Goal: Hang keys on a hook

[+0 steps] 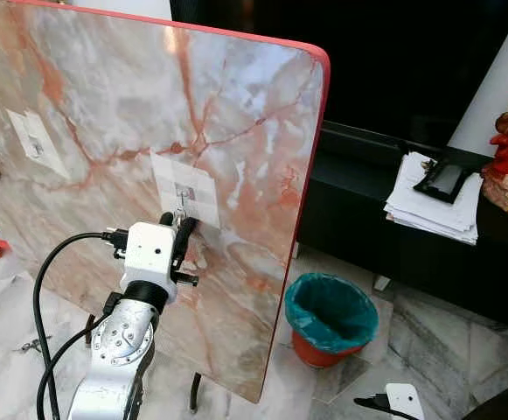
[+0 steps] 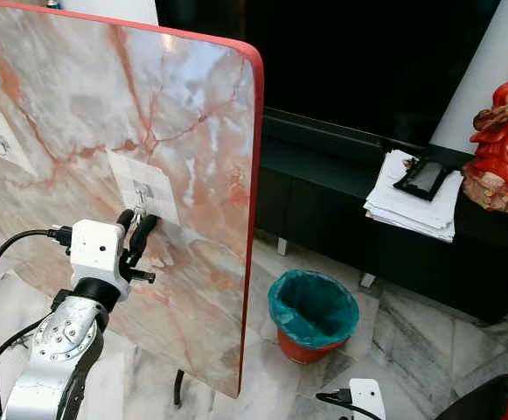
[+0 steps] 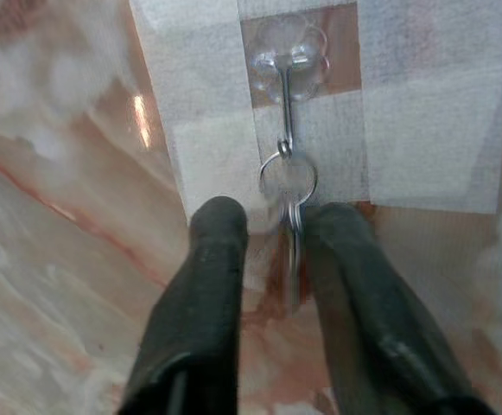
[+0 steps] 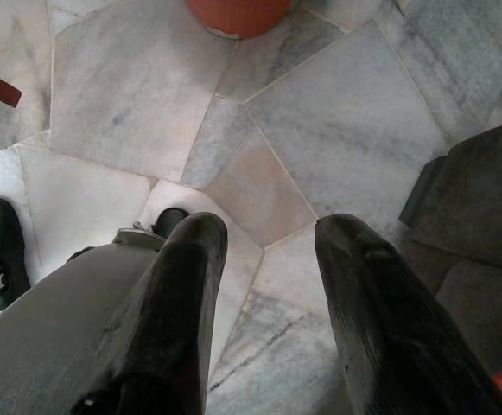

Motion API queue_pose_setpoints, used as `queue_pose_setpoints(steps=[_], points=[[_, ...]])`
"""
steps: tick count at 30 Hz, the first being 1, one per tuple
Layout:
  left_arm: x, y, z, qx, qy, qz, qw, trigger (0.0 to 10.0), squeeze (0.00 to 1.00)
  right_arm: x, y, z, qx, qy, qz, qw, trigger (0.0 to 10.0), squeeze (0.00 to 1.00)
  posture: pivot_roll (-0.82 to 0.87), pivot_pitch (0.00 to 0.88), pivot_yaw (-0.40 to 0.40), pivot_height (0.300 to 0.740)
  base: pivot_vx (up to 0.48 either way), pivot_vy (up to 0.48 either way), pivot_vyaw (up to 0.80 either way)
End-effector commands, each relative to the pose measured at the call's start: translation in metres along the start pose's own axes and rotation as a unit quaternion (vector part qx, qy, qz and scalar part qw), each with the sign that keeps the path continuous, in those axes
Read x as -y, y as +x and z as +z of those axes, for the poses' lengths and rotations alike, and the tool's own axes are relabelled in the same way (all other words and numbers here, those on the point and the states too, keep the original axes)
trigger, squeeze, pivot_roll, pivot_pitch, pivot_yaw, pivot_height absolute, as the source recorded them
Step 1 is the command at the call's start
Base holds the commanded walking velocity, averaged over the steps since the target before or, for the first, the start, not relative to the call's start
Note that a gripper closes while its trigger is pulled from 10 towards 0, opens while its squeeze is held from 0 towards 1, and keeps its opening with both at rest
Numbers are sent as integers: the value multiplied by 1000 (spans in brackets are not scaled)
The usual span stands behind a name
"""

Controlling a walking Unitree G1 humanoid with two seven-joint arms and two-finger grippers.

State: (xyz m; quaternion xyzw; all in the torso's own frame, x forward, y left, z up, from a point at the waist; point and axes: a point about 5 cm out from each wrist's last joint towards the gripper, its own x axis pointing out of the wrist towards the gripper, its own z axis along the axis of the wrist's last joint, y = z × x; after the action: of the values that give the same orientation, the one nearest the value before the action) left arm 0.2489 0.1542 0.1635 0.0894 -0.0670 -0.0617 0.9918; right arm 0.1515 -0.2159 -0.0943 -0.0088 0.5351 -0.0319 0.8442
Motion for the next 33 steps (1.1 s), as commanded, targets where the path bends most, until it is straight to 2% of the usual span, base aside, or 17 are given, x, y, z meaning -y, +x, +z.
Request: queue_pose_setpoints(steps=[1,11,13,14,15,16,17,18,20,22,24,26,28,29,30,32,33], points=[[1,-3,5,13,-8,-10,1000,10000,1000,2,0,3,2,-3,-1,1000,10000,0,20,0,-56,740,0,0,0],[-7,-18,8,21,-8,-19,1000,10000,1000,2,0,3,2,-5,-1,1000,10000,0,24,0,-56,740,0,0,0],[-26,-28,5,19,16,44,999,10000,1000,2,0,3,2,-4,-1,1000,10000,0,24,0,-56,740,0,0,0],[-26,-28,5,19,16,44,999,10000,1000,2,0,3,2,-4,-1,1000,10000,0,24,0,-56,740,0,0,0],[-40,-35,0,10,18,87,996,10000,655,2,0,3,2,-5,-1,1000,10000,0,24,0,-56,740,0,0,0],[-47,-39,-4,5,16,110,994,10000,655,2,0,3,2,-5,-1,1000,10000,0,24,0,-56,740,0,0,0],[-55,-43,-9,-5,18,134,991,10000,55,2,0,4,2,-5,-1,1000,10000,0,37,0,-59,740,0,0,0],[-70,-54,-30,-51,36,163,985,10000,0,2,0,4,1,-7,0,1000,10000,0,40,0,-61,740,0,0,0],[-77,-63,-49,-96,54,164,980,10000,0,2,0,4,1,-9,1,1000,10000,0,40,0,-61,740,0,0,0],[-81,-76,-76,-149,51,156,975,10000,0,2,0,4,0,-11,1,1000,10000,0,40,0,-61,740,0,0,0],[-83,-95,-108,-216,47,160,962,10000,0,2,0,4,-1,-9,-1,1000,10000,0,24,0,-58,740,0,0,0],[-83,-104,-125,-249,44,165,953,10000,0,2,0,4,-1,-9,-2,1000,10000,0,24,0,-59,740,0,0,0],[-81,-122,-156,-312,23,175,934,10000,0,2,0,4,-3,-10,-2,1000,10000,0,25,0,-67,740,0,0,0],[-81,-122,-156,-312,23,175,934,10000,0,2,0,4,-3,-10,-2,1000,10000,0,25,0,-67,740,0,0,0],[-79,-128,-166,-332,15,173,927,10000,0,2,0,4,-4,-12,-2,1000,10000,0,25,0,-67,740,0,0,0],[-68,-145,-193,-395,-4,162,904,10000,0,2,0,4,-6,-14,-2,1000,10000,0,27,0,-72,740,0,0,0],[-62,-156,-207,-432,-12,156,888,10000,0,2,0,4,-7,-14,-2,1000,10000,0,27,0,-72,740,0,0,0]])
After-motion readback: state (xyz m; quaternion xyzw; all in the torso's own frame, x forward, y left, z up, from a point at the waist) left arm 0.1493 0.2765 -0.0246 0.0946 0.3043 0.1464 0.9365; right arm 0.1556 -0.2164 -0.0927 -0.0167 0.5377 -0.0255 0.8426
